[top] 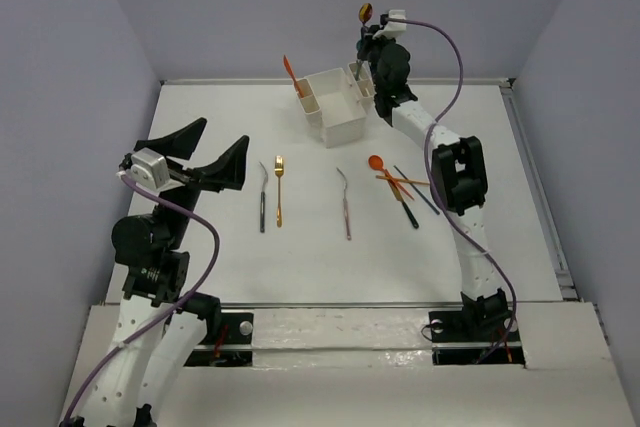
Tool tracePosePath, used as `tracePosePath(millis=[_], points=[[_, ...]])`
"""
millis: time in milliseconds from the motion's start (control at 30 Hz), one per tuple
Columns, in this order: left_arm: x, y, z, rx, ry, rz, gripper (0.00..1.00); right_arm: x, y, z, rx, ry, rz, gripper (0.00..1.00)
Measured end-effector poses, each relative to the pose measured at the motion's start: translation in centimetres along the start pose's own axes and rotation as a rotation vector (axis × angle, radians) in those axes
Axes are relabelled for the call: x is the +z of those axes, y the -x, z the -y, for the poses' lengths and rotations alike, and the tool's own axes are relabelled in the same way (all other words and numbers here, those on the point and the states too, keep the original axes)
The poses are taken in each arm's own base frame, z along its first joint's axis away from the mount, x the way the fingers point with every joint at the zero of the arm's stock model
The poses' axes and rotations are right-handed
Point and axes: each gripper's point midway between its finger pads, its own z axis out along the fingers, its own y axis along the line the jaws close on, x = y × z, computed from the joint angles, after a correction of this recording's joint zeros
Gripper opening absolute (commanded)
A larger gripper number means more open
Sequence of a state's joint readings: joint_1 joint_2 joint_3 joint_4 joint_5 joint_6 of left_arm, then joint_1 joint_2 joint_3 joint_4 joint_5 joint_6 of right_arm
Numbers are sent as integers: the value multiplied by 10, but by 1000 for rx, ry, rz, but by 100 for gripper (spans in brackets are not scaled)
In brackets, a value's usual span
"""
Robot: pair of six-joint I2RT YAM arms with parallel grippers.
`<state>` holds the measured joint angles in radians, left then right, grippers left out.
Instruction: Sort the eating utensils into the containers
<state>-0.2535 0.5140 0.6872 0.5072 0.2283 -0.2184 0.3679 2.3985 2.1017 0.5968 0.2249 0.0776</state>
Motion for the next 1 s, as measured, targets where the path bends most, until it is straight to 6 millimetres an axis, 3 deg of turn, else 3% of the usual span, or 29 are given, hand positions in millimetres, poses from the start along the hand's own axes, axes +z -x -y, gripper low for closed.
tracePosePath(millis=[100, 433, 700, 900, 1000], points=[[1, -3, -3, 1, 7, -9, 99, 5, -3, -1, -5, 10, 19, 0], [2, -4, -10, 15, 28, -11, 99, 6, -50, 5, -37, 44, -24, 0], [2, -4, -10, 16, 29, -11, 99, 4, -55, 2, -42, 72, -9, 1], [2, -4, -10, 17, 29, -11, 99, -5, -77, 2, -50, 97, -40, 38], [2, -3, -10, 17, 29, -10, 99, -8, -84, 1, -50, 105, -56, 41]])
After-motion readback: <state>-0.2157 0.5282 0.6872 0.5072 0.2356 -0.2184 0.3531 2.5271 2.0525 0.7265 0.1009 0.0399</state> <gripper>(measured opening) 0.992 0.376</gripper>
